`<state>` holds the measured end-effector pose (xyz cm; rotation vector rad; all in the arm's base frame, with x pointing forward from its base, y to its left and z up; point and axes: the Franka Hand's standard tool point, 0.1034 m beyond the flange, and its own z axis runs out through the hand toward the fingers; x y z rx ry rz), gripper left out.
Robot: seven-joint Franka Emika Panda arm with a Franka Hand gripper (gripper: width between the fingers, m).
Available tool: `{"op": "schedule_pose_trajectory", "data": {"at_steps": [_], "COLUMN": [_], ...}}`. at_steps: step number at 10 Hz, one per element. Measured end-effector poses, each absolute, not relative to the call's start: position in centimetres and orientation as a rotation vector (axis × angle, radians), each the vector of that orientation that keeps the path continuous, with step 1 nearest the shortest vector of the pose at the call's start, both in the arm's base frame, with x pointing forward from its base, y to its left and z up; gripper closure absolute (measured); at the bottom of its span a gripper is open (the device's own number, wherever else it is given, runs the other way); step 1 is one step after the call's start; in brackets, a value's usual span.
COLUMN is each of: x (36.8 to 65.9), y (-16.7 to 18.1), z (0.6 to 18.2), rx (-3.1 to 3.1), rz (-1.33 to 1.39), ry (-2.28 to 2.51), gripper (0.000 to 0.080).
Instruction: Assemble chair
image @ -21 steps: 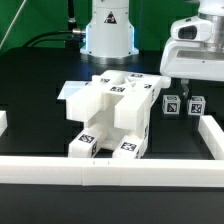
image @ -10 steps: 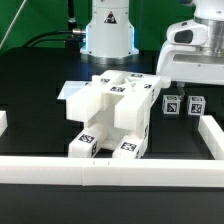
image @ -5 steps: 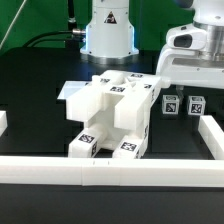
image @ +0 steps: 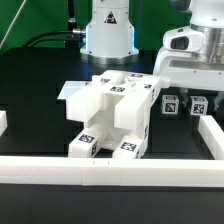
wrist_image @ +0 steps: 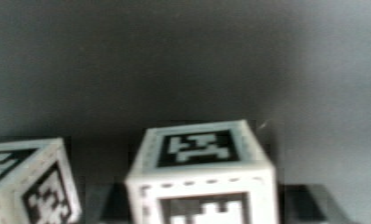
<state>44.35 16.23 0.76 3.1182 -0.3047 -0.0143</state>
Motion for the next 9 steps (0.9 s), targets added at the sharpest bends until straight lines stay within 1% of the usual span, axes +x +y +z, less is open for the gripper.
{"op": "schedule_pose_trajectory", "data": {"at_steps": [2, 3, 6, 8, 9], "x": [44.4, 44.7, 45.6, 47.2, 48.7], "y": [16.1, 16.0, 16.0, 14.8, 14.0], "z": [0.8, 1.4, 5.2, 9.0, 10.5], "rx": [3.119, 3.125, 3.149, 3.17, 3.175], "rz": [-0.012, -0.011, -0.043, -0.095, -0.1], "ry": [-0.305, -0.297, -0.315, -0.315, -0.342], "gripper": [0.0517, 0.0517, 0.0517, 0.0515, 0.0515]}}
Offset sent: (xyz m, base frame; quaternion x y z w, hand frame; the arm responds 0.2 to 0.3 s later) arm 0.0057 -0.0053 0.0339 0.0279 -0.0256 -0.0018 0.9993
